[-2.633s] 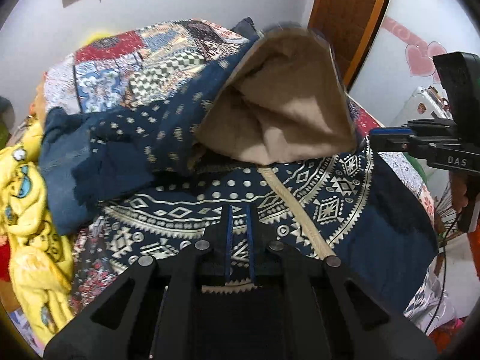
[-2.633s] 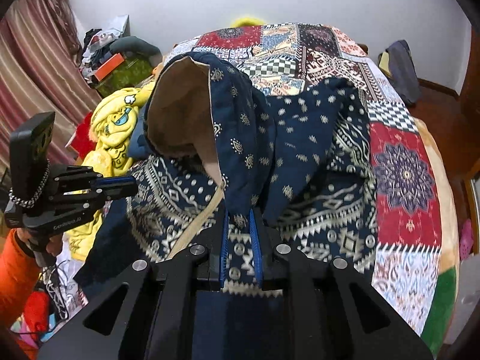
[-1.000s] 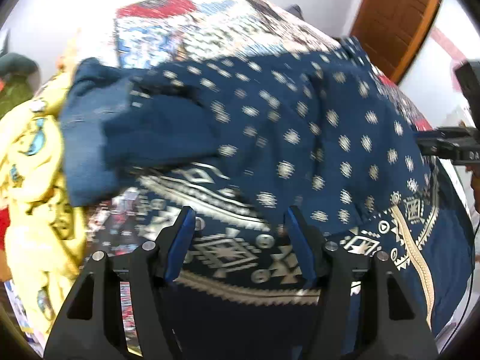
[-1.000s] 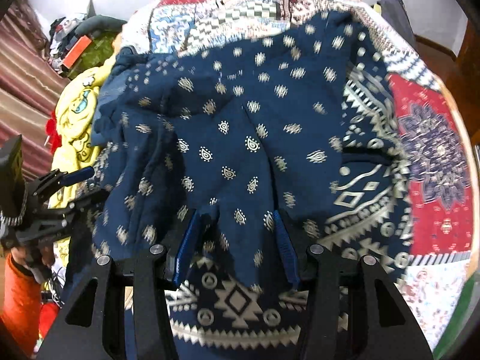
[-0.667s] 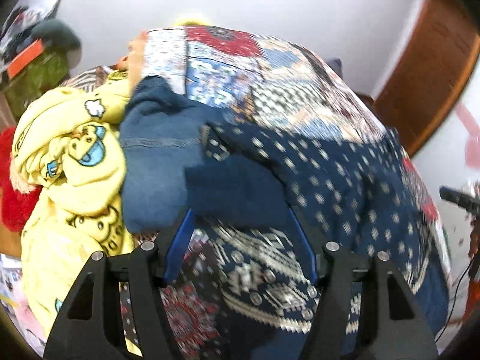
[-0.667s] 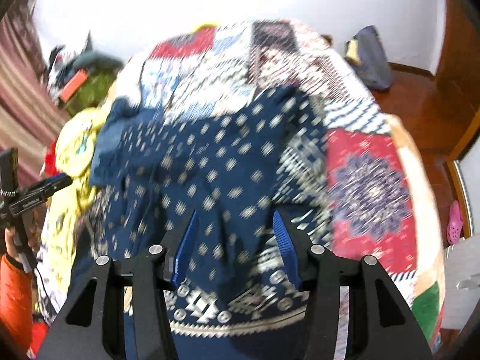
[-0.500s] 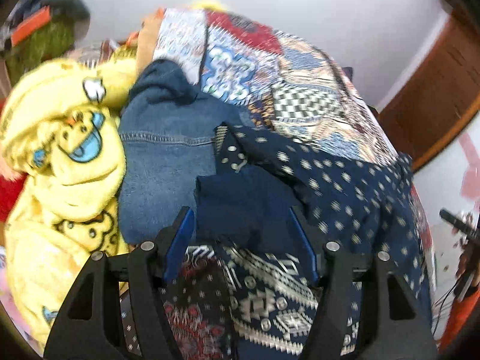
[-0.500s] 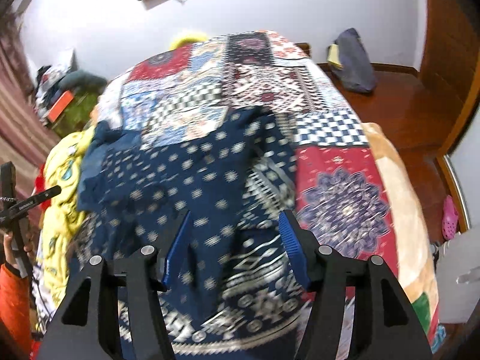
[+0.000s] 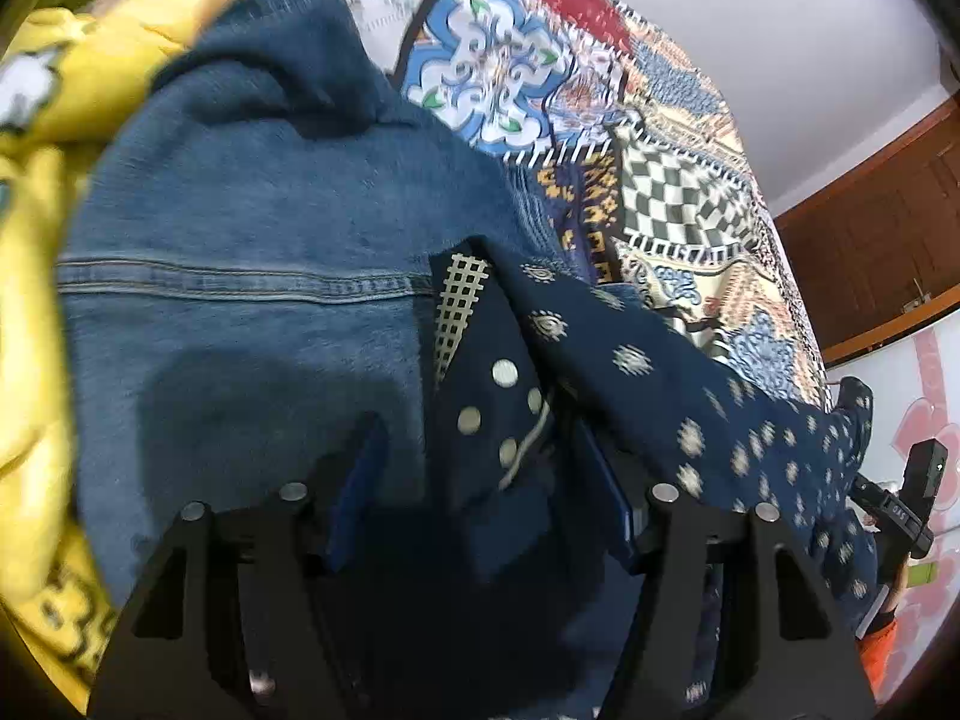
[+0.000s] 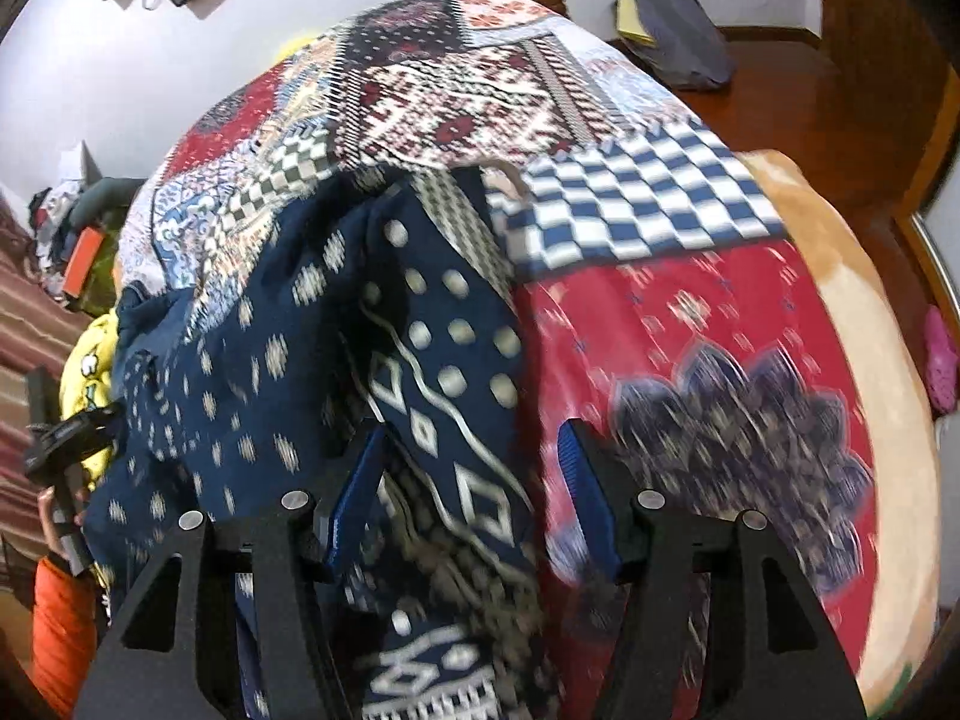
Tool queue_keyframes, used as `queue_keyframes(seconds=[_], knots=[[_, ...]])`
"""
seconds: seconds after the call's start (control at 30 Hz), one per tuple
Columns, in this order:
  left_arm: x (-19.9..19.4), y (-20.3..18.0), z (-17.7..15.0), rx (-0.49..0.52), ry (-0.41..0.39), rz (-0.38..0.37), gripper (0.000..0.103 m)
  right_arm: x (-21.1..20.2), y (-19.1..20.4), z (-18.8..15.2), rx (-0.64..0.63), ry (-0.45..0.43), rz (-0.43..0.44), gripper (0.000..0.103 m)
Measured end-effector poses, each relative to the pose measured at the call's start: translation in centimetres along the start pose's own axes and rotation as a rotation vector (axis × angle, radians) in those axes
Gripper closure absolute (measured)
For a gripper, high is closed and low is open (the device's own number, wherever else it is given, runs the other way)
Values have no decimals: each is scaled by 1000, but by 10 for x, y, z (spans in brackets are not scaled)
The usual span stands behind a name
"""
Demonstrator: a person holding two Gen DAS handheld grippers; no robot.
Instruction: Fold large clothes
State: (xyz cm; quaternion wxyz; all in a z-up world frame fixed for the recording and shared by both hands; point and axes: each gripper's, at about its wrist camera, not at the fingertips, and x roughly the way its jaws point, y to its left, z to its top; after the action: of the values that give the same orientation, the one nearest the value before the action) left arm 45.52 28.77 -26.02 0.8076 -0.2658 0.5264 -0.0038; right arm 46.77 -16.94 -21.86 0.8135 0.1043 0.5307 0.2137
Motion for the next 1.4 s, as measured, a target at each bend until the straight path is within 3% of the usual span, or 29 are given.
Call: queue_keyframes(seconds=[0.13, 0.17, 0.2, 0.27, 0.3, 0.37, 0.4, 0.67, 0.83, 1.03, 1.2, 1.4], knots=[[5, -5, 5, 1, -35, -10, 40, 13, 8, 12, -33, -20, 4, 47], [5, -8, 5, 10, -35, -11, 49, 15, 9, 13, -39, -30, 3, 47], [7, -11, 6, 24, -26, -30, 72, 18, 10, 15, -48, -43, 0, 49], [7, -16, 5, 28, -36, -23, 86, 21, 16, 18, -86, -53, -12, 61], [4, -20, 5, 44, -51, -8, 98, 21, 18, 19, -93, -46, 2, 75], [-3, -27, 5, 74, -81, 24, 99, 20, 21, 23, -87, -43, 18, 90], [-10, -32, 5, 88, -99, 35, 99, 17, 25, 24, -101, -55, 2, 91], [-79, -61, 31, 176, -262, 80, 100, 2, 61, 57, -192, -109, 8, 93], [-92, -73, 62, 210, -328, 150, 100, 13, 90, 86, -234, -161, -22, 93], [-52, -51, 74, 167, -239, 231, 100, 45, 98, 102, -253, -125, -97, 93], [-18, -28, 64, 165, -154, 298, 99, 53, 85, 98, -244, -95, -85, 92], [-27, -28, 49, 174, -124, 325, 99, 36, 86, 90, -233, -49, -122, 91]])
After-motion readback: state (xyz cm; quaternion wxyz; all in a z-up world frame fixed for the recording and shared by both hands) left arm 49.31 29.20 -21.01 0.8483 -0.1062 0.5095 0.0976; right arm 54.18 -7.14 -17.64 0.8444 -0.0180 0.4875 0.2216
